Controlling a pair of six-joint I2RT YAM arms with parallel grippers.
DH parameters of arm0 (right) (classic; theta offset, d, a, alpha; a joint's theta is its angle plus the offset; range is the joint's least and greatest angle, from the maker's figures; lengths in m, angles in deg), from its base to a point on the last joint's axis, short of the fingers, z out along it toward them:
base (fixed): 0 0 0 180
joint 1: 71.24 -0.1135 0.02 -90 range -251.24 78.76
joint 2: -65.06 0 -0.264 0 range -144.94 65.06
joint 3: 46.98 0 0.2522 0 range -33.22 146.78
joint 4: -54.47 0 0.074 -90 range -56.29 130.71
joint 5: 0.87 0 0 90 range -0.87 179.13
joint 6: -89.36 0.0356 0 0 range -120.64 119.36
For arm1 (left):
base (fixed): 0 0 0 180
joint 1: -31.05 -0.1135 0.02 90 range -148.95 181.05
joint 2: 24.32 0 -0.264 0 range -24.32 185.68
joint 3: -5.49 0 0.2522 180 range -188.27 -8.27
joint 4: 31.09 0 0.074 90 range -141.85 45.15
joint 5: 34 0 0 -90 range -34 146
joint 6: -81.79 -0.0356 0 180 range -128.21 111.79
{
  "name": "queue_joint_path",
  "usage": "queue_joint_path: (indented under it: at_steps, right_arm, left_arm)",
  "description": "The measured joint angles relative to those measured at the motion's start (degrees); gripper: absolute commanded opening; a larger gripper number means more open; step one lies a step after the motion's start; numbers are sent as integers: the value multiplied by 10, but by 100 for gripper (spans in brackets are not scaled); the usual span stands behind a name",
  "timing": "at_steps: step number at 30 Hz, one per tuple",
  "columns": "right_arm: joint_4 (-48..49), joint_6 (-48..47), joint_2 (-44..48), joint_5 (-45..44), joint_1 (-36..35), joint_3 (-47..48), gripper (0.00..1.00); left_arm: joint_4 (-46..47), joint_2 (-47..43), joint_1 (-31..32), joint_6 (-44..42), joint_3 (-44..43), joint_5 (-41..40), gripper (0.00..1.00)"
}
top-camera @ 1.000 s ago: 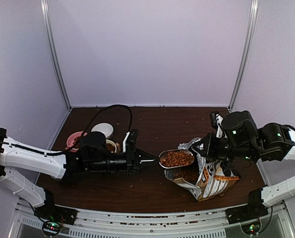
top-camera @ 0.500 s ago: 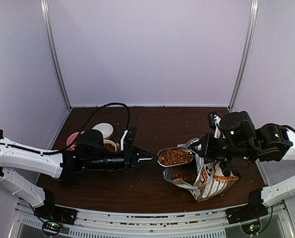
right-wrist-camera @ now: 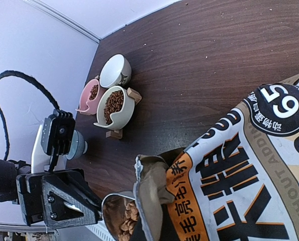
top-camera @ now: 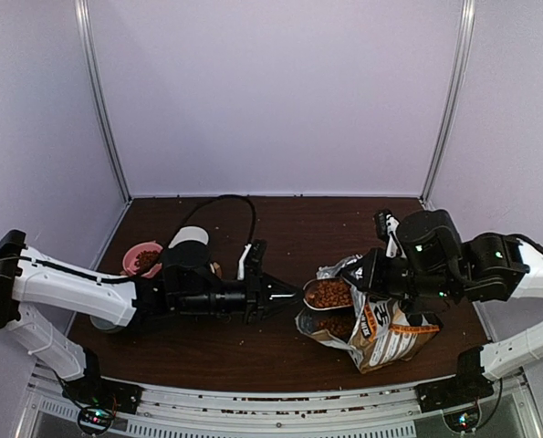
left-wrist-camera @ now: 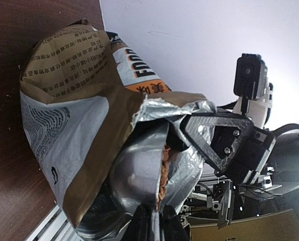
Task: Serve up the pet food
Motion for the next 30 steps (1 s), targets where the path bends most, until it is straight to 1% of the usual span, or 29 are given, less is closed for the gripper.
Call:
queue_joint_path:
  at_steps: [7,14,22,30]
  right_arm:
    - [14,0,-12,11,0,-1,0]
    - [8,0,-5,10,0,-1,0]
    - [-11,0,12,-1,0,-1,0]
    - [-23,5,21,-7,1,-1,0]
  left_arm:
    - [4,31,5,5,-20,2,0]
    - [5,29,5,4,-17,-4,0]
    - [14,-26,2,5,30,-14,0]
    - [12,-94,-17,9,76,-21,0]
